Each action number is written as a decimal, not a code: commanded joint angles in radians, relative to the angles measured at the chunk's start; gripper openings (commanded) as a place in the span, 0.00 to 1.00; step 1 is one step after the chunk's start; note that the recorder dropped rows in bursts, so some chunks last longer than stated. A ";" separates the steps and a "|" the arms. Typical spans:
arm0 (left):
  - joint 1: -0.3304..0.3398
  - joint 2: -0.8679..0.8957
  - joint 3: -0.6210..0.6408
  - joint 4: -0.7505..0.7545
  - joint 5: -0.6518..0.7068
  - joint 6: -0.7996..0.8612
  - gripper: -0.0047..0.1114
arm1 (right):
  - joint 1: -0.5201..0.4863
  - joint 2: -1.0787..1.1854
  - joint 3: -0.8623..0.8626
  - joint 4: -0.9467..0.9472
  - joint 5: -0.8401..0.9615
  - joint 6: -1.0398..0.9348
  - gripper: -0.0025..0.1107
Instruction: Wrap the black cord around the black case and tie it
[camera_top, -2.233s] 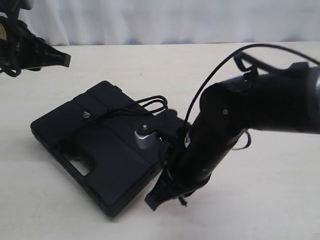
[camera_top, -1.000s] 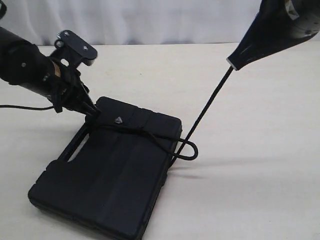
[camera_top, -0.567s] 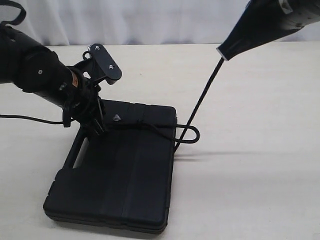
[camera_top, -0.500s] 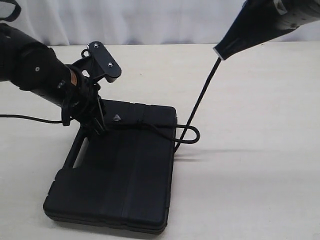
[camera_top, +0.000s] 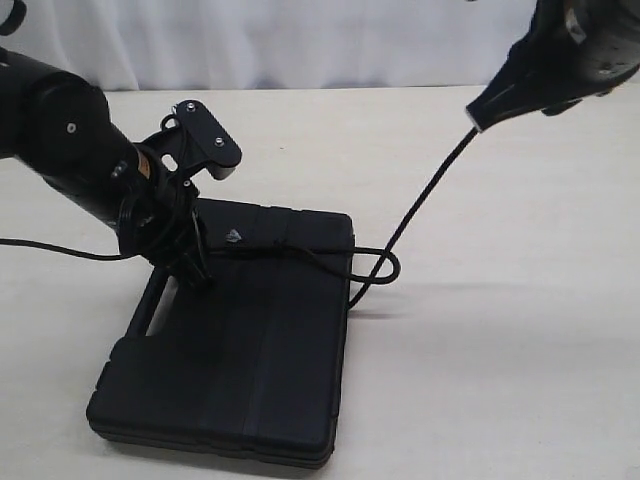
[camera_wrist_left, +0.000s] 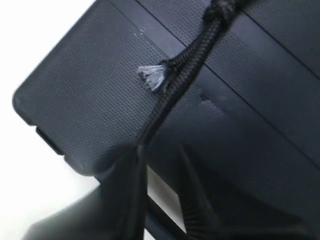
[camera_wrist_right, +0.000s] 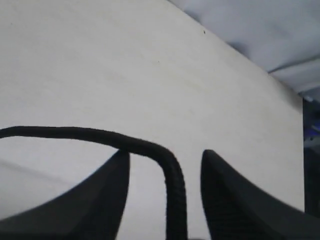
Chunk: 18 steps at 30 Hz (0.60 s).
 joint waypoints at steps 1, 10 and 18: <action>-0.009 -0.008 -0.002 -0.019 0.030 0.000 0.22 | -0.058 -0.002 -0.005 0.080 0.070 -0.043 0.54; -0.009 -0.008 -0.002 -0.021 0.046 0.000 0.22 | -0.177 0.010 0.102 0.105 0.082 -0.106 0.54; -0.009 -0.008 -0.002 -0.029 0.041 0.000 0.22 | -0.429 0.177 0.274 0.256 0.052 -0.112 0.54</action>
